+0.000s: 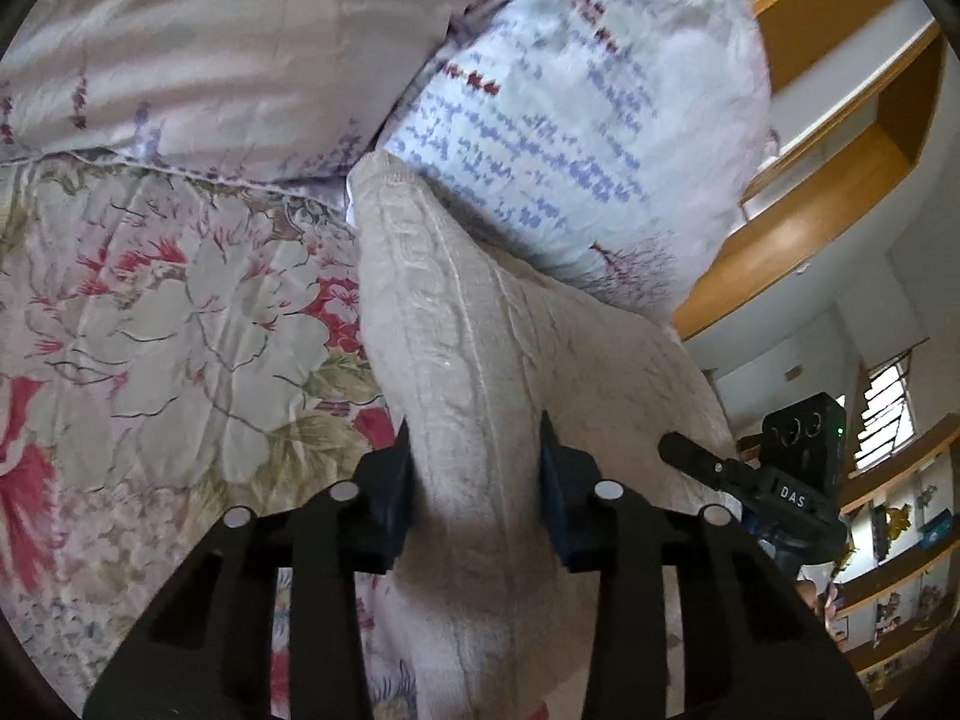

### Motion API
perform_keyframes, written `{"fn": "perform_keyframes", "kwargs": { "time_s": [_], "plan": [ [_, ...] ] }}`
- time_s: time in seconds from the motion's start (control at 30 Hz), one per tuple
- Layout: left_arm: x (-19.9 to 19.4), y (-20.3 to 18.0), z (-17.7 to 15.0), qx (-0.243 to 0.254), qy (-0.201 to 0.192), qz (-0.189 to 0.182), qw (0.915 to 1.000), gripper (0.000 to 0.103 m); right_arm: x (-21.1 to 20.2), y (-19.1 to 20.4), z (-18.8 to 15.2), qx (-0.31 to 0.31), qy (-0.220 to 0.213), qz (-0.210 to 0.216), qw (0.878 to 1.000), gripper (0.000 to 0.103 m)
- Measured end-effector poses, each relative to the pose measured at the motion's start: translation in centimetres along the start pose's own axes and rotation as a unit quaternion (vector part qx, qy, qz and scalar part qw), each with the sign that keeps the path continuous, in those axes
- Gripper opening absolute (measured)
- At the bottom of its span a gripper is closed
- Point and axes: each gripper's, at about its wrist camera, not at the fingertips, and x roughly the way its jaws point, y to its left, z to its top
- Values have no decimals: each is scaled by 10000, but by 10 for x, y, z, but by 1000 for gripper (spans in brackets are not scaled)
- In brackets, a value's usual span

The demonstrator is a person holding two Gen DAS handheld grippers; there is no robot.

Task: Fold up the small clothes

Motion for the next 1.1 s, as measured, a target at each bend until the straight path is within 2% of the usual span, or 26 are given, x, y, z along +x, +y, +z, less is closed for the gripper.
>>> {"fn": "perform_keyframes", "kwargs": {
  "time_s": [0.13, 0.3, 0.4, 0.47, 0.53, 0.6, 0.7, 0.8, 0.83, 0.9, 0.97, 1.03, 1.1],
  "plan": [
    [-45, 2, -2, 314, -209, 73, 9993, 35, 8, 41, -10, -538, -88, 58, 9985, 30],
    [-97, 38, 1, 344, -470, 425, 9974, 36, 49, 87, -27, -1084, -157, 114, 9939, 29],
    [-104, 72, 0, 155, -417, 828, 9956, 36, 83, 97, -41, -1220, 42, -147, 9924, 29],
    [-102, 99, -6, -73, -357, 1168, 9925, 37, 97, 93, -48, -1163, 95, -480, 9920, 30],
    [-102, 118, -12, -403, -369, 803, 9953, 40, 98, 81, -46, -785, 140, -312, 9963, 33],
    [-98, 120, -15, -508, -401, 776, 9949, 44, 98, 72, -42, -516, 280, -243, 9980, 37],
    [-95, 98, -17, -43, -528, 1222, 9911, 47, 96, 69, -38, -411, 397, -336, 9978, 49],
    [-107, 74, -22, 473, -864, 1491, 9839, 55, 73, 65, -33, -371, 136, -253, 9989, 50],
    [-112, 65, -23, 641, -975, 1542, 9811, 61, 65, 65, -34, -381, 57, -232, 9990, 49],
    [-123, 47, -34, 1089, -1123, 1583, 9749, 65, 61, 66, -33, -413, -7, -237, 9989, 49],
    [-126, 34, -41, 1383, -1133, 1611, 9706, 67, 61, 66, -34, -501, 10, -269, 9984, 26],
    [-122, 23, -46, 1607, -1066, 1662, 9670, 68, 59, 68, -35, -675, -92, -411, 9968, 14],
    [-115, 14, -48, 1784, -957, 1768, 9632, 68, 58, 73, -34, -827, -252, -632, 9942, 11]
  ]
}}
